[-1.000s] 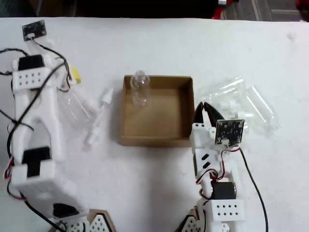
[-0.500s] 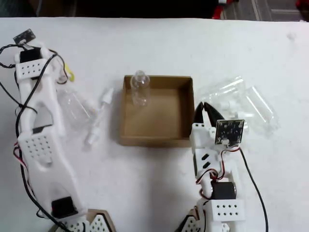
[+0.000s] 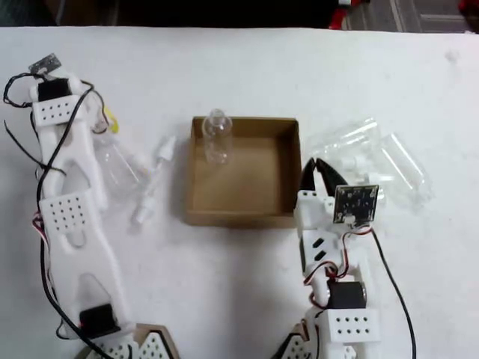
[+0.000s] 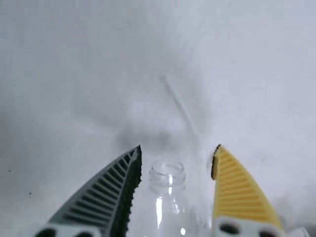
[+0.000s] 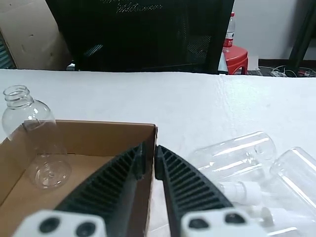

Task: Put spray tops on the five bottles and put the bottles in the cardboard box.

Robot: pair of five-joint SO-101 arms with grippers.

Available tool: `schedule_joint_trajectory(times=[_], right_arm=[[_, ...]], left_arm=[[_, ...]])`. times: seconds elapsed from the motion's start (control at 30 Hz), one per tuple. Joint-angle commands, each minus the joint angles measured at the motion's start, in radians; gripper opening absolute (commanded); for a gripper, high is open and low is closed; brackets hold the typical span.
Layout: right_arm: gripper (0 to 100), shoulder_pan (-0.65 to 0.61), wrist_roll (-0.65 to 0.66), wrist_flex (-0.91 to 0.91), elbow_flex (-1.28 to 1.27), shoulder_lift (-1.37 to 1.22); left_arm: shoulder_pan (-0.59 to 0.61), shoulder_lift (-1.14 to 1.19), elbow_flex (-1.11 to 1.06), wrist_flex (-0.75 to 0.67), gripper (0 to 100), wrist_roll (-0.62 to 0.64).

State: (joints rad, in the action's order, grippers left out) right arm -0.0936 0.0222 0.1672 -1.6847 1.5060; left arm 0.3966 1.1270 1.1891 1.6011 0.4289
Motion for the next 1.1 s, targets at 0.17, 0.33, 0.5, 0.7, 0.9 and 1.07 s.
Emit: schedule_joint_trajectory(times=[0.17,0.33,0.5,0.7,0.9,1.07], right_arm=[[2.2,-0.008,-0.002,-0.025,-0.011,-0.005],[2.2,-0.008,-0.002,-0.025,-0.011,-0.005],[2.2,-0.008,-0.002,-0.025,-0.011,-0.005],[2.2,-0.008,-0.002,-0.025,-0.011,-0.005],[2.2,-0.008,-0.002,-0.025,-0.011,-0.005],[2.2,-0.008,-0.002,-0.025,-0.011,-0.004]], left_arm=[[0.005,0.025,0.170,0.072,12,0.014],[-0.002,0.025,0.170,0.068,12,0.012],[-0.005,0.025,0.170,0.074,13,0.011],[-0.007,0.025,0.178,0.121,23,0.012],[-0.010,0.024,0.175,0.121,17,0.012],[-0.022,0.024,0.178,0.121,10,0.012]])
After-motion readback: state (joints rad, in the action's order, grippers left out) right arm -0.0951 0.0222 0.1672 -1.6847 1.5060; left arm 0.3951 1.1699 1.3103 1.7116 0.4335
